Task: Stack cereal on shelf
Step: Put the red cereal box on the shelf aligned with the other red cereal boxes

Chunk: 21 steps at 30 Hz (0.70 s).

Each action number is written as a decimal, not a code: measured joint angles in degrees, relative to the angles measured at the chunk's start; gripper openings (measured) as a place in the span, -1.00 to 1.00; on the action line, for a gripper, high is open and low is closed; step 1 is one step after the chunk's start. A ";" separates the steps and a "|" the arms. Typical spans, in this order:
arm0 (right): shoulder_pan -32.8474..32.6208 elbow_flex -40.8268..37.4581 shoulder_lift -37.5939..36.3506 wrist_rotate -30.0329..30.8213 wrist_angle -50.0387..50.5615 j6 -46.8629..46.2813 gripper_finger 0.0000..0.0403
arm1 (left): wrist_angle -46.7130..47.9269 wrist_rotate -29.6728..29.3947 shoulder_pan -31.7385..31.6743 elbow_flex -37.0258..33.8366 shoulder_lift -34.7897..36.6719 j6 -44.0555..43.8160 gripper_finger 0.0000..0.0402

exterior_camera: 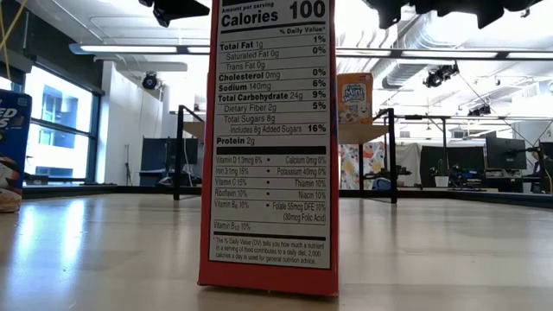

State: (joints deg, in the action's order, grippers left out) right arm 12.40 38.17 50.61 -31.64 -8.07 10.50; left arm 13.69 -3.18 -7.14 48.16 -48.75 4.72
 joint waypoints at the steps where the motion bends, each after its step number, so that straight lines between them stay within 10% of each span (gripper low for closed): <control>1: -0.83 0.00 0.02 0.80 -0.30 0.01 0.41 | 0.00 0.00 0.00 0.00 0.00 -0.01 0.05; 21: -8.33 13.54 12.29 4.42 8.49 3.43 0.41 | 0.09 0.00 0.00 0.04 0.00 -0.01 0.05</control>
State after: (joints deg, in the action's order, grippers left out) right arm 4.07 51.72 62.89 -27.22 0.42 13.93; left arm 13.78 -3.18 -7.14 48.21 -48.75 4.71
